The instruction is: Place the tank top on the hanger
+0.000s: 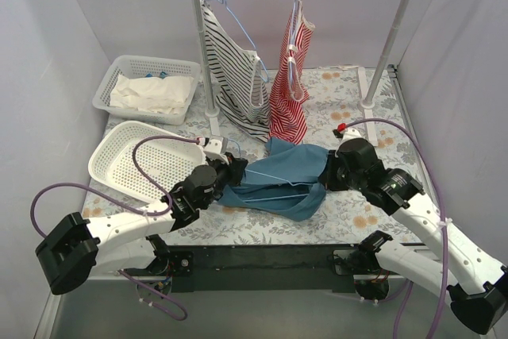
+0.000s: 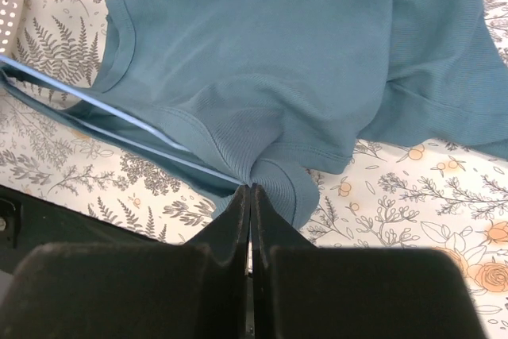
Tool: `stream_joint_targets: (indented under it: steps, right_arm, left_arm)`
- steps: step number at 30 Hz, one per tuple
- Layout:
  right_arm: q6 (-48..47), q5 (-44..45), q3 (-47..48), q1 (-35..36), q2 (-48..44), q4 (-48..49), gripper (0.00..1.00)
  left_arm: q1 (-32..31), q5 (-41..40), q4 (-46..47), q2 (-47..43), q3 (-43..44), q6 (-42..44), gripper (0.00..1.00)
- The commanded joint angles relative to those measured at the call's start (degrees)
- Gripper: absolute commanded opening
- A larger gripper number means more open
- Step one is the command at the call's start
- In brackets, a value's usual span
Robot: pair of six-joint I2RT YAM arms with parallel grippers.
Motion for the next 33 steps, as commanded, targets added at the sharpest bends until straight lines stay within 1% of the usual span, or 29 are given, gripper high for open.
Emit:
stream_joint_targets:
  steps: [1, 5, 8, 13, 16, 17, 19, 20, 22, 23, 24, 25, 26, 28, 29, 30, 31, 32, 33]
  right_arm:
    - [-1.1, -3.5, 3.8, -0.2, 1.9, 6.1, 0.01]
    - [-0.7, -7.3, 4.4, -0.2, 4.2, 9.1, 0.01]
    - [-0.4, -8.2, 4.3, -0.2, 5.7, 11.0, 0.01]
    - [0.4, -8.2, 4.6, -0.2, 6.6, 13.1, 0.01]
    - [0.3, -6.5, 5.8, -0.2, 6.2, 13.4, 0.01]
    - [-0.1, -5.2, 6.5, -0.2, 6.1, 12.9, 0.06]
    - [-1.1, -4.5, 9.4, -0.3, 5.5, 12.1, 0.18]
    - [-1.6, -4.4, 10.2, -0.2, 5.2, 12.0, 0.29]
    - [-3.2, -5.5, 13.0, -0.2, 3.5, 12.4, 0.37]
    - [-4.2, -6.8, 14.2, -0.2, 2.8, 12.8, 0.44]
    - [-5.4, -7.7, 15.2, -0.2, 1.6, 13.5, 0.46]
    - [-8.1, -8.2, 17.3, -0.2, 0.9, 14.8, 0.48]
    - [-9.3, -10.5, 18.1, -0.2, 0.4, 15.8, 0.53]
    - [-11.9, -11.3, 20.3, -0.2, -1.1, 17.5, 0.54]
    - [-13.7, -11.1, 21.0, -0.2, -1.6, 18.9, 0.55]
    - [-14.4, -11.2, 21.9, -0.2, -1.8, 19.3, 0.55]
    - [-15.0, -11.3, 22.9, -0.2, -1.7, 19.5, 0.55]
    - [-16.3, -13.0, 25.2, -0.2, -1.3, 19.9, 0.55]
    - [-16.9, -14.3, 26.3, -0.2, -1.1, 20.0, 0.55]
  left_arm:
    - [-1.5, -1.2, 0.7, 2.7, 2.8, 2.0, 0.00]
    - [-4.2, -4.2, 0.9, 5.1, 5.6, 3.4, 0.00]
    - [-5.6, -6.7, 0.8, 7.1, 8.0, 4.0, 0.00]
    - [-8.0, -11.7, -0.2, 10.1, 12.8, 4.8, 0.00]
    - [-10.1, -13.2, -1.1, 10.9, 15.8, 7.3, 0.00]
    - [-10.6, -13.8, -1.9, 10.8, 16.8, 8.0, 0.00]
    - [-11.2, -16.0, -4.2, 9.6, 18.6, 9.3, 0.00]
    - [-11.2, -16.6, -5.2, 9.1, 20.9, 10.8, 0.00]
    - [-11.2, -18.6, -7.9, 7.8, 23.5, 13.7, 0.00]
    - [-11.2, -18.8, -8.7, 7.5, 26.2, 17.4, 0.00]
    - [-11.2, -18.8, -10.0, 7.1, 28.0, 19.2, 0.00]
    - [-11.2, -17.0, -10.8, 6.1, 29.5, 20.6, 0.00]
    - [-11.2, -15.9, -11.7, 5.7, 30.9, 22.2, 0.00]
    - [-11.2, -13.0, -14.5, 4.8, 36.3, 26.3, 0.00]
    - [-11.2, -10.0, -18.5, 5.2, 39.1, 27.0, 0.00]
    - [-11.2, -8.4, -20.9, 5.9, 44.5, 29.5, 0.00]
    - [-11.2, -7.4, -23.8, 6.6, 48.2, 30.1, 0.00]
    - [-11.2, -5.0, -27.2, 8.4, 51.4, 30.9, 0.00]
    - [-11.2, -3.9, -31.1, 8.9, 56.7, 32.7, 0.00]
